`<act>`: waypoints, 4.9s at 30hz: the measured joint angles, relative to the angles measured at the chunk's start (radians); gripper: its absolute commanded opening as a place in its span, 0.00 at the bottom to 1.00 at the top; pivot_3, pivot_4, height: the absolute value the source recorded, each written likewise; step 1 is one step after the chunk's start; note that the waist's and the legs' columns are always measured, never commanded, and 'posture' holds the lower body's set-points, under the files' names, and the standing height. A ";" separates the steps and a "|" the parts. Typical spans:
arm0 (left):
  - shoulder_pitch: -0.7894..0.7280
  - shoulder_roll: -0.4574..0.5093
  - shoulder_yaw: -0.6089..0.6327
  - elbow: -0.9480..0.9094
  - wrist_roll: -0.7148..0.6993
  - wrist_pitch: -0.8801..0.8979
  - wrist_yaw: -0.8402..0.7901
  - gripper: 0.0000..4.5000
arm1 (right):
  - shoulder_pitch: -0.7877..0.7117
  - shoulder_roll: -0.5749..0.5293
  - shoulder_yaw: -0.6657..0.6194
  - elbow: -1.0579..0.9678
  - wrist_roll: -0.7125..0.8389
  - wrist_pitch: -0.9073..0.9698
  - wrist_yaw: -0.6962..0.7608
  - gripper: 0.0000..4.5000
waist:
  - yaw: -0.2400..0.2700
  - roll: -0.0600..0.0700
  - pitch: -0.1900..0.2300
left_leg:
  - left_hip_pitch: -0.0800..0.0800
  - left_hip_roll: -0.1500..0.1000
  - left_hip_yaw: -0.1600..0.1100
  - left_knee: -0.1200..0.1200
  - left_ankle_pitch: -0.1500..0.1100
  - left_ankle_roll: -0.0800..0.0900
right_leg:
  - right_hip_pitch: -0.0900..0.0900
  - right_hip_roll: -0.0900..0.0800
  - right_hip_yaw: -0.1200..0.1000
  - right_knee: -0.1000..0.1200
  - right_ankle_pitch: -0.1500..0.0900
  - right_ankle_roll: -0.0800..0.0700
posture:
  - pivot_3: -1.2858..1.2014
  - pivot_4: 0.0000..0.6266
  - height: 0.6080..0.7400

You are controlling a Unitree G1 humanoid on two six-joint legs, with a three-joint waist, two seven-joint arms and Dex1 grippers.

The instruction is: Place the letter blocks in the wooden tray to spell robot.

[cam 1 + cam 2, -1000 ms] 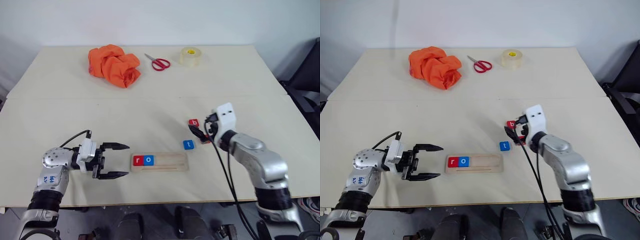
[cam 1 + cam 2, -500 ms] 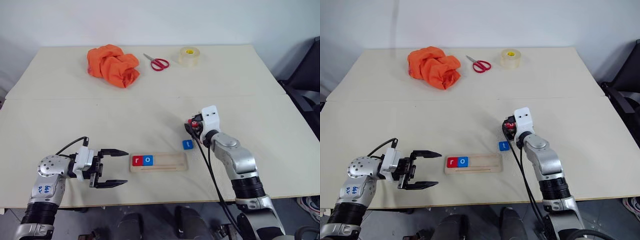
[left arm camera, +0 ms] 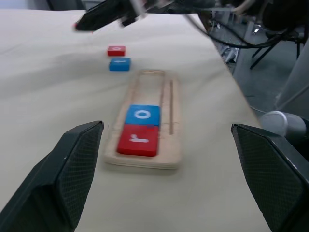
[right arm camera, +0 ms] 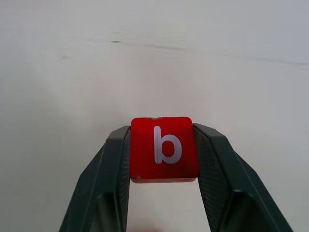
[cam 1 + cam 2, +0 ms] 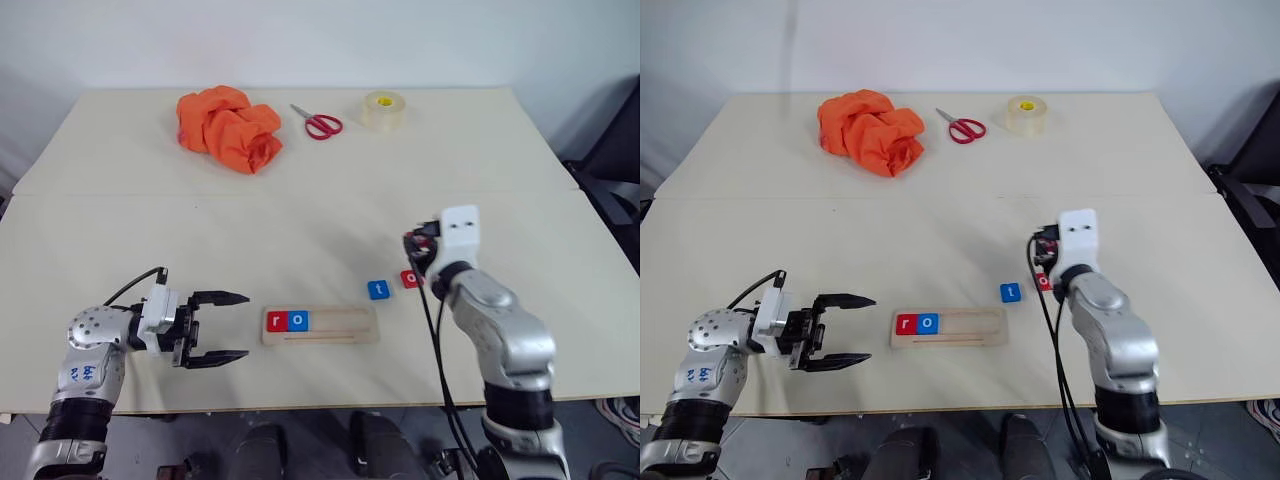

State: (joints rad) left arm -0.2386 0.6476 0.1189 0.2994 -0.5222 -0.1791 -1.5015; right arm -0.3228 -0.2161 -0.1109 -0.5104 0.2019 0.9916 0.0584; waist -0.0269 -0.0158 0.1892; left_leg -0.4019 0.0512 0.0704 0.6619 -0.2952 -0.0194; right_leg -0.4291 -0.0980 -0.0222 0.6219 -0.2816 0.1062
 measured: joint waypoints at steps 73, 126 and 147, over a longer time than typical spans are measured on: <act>0.295 0.012 0.061 -0.208 -0.033 -0.062 0.072 1.00 | -0.256 -0.720 0.378 0.794 -0.146 -0.940 1.370 0.32 | -0.004 -0.004 -0.001 | 0.009 0.001 0.003 0.004 0.003 -0.002 | 0.006 0.000 0.001 0.000 0.004 -0.002 | 0.52 0.24 1.00; 0.091 0.007 0.000 -0.023 -0.008 -0.102 0.001 1.00 | -0.553 -0.359 0.811 0.164 -0.022 0.056 0.892 0.32 | -0.003 -0.004 -0.001 | -0.003 0.002 0.003 0.004 0.003 -0.002 | -0.006 0.002 0.000 0.004 0.002 -0.004 | 0.52 0.24 1.00; 0.089 -0.008 0.000 -0.024 -0.008 -0.104 0.002 1.00 | -0.515 -0.366 0.705 0.104 0.028 0.039 0.910 0.86 | -0.002 -0.005 -0.001 | -0.003 0.002 0.002 0.004 0.003 -0.002 | -0.006 0.002 0.000 0.004 0.002 -0.004 | 0.52 0.24 1.00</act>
State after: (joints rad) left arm -0.1498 0.6394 0.1187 0.2754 -0.5300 -0.2826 -1.4995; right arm -0.8378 -0.5819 0.5942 -0.4067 0.2295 1.0308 0.9684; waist -0.0285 -0.0204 0.1880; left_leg -0.4045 0.0533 0.0727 0.6659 -0.2923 -0.0218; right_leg -0.4353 -0.0963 -0.0221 0.6257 -0.2793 0.1019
